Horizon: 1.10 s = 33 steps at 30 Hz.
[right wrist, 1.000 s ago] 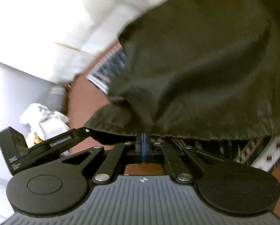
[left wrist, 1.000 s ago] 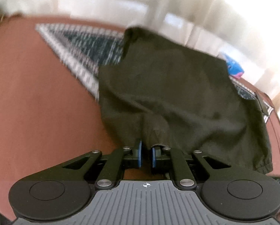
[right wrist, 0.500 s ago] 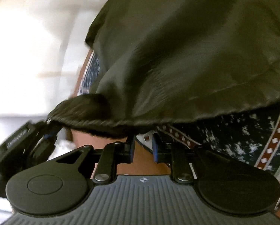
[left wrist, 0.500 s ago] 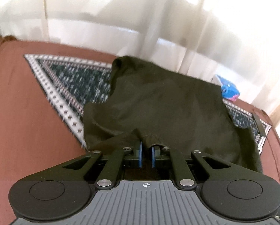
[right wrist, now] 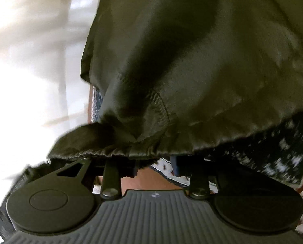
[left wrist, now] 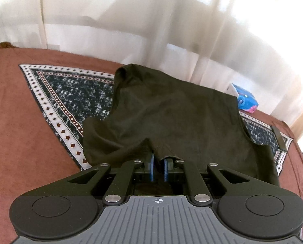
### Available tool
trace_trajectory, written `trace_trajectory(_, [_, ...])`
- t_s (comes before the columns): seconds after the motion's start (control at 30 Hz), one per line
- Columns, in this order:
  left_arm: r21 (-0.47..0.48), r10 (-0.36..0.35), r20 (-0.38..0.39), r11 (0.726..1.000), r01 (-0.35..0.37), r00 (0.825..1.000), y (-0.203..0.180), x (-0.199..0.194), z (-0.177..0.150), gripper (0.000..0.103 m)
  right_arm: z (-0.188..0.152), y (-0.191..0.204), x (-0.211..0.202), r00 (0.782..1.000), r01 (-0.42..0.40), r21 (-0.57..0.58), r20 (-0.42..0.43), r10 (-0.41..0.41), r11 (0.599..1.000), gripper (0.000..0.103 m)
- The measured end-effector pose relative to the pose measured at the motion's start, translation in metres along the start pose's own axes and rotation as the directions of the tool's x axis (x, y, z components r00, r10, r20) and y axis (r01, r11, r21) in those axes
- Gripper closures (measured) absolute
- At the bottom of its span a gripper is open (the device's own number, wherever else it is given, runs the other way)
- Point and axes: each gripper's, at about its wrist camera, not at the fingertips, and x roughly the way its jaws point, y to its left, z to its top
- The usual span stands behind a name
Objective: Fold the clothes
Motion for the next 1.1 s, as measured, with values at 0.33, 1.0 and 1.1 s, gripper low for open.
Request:
trace_trajectory(0.33, [-0.001, 0.000, -0.010, 1.000, 0.000, 1.000, 0.012, -0.022, -0.017, 0.097, -0.004, 0.038, -0.003, 0.998, -0.044, -0.148, -0.044, 0.038, 0.988, 0.100])
trace_trajectory(1.0, [-0.032, -0.081, -0.344, 0.997, 0.074, 0.935, 0.070, -0.060, -0.154, 0.044, -0.047, -0.002, -0.055, 0.908, 0.262, -0.605, -0.109, -0.405, 0.751, 0.070])
trace_trajectory(1.1, [-0.088, -0.147, -0.312, 0.988, 0.125, 0.939, 0.081, -0.078, -0.138, 0.042, -0.041, 0.003, -0.079, 0.897, 0.274, -0.676, -0.075, -0.435, 0.684, 0.062])
